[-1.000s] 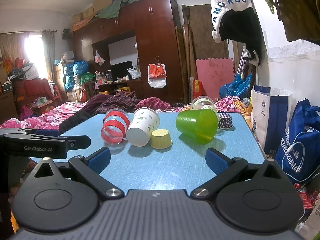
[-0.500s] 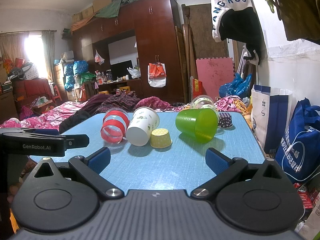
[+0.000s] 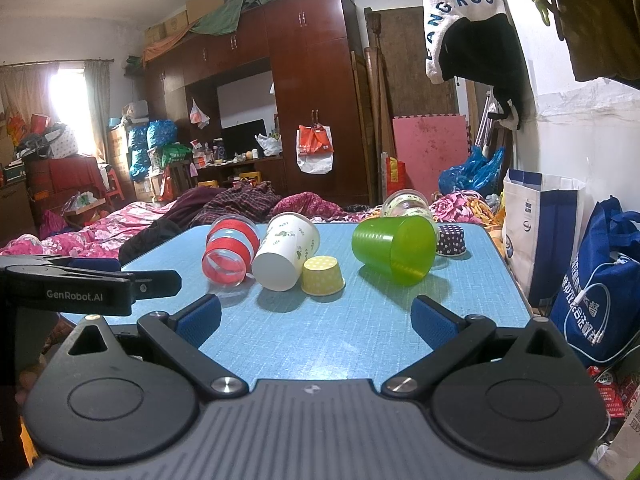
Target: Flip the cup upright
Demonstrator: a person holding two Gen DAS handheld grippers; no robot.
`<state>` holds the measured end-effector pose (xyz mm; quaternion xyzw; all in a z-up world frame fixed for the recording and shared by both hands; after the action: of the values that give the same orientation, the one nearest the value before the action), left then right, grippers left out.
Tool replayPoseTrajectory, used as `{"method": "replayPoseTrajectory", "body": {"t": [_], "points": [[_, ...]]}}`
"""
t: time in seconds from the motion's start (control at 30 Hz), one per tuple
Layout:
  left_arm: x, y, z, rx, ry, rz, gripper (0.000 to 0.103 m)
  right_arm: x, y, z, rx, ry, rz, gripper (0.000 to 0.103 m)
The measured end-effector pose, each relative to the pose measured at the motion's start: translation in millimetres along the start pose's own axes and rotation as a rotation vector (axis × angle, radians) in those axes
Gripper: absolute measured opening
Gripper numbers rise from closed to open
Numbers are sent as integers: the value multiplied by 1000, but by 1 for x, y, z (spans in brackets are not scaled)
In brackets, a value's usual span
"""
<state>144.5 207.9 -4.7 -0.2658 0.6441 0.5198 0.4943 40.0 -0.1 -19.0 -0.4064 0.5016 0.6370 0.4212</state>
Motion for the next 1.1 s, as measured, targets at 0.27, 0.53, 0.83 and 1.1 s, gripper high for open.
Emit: {"method": "replayPoseTrajectory", "body": {"t": [0.27, 0.53, 0.83, 1.1], "points": [[0, 0, 2, 2, 0, 0, 103, 0, 0, 0, 0, 0, 0, 102], [0, 0, 2, 0, -2, 1, 103, -1, 0, 0, 0, 0, 2, 102], [0, 0, 2, -1, -1, 0, 103, 0, 0, 0, 0, -1, 2, 102], [0, 0, 1, 0, -4, 2, 103, 0, -1, 0, 0, -1, 3, 102]]}}
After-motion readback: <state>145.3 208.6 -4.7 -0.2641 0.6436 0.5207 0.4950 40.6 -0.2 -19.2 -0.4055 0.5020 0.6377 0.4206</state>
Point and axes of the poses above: each gripper's, at about its wrist camera, not at the fingertips, and y roughly against the way its jaws point, z to its left, x to its underside, the point moved 4 cm from there along -y, roughly the way its jaws point, and after that the axes turned 8 degrees about -x, right-handed, at the moved point
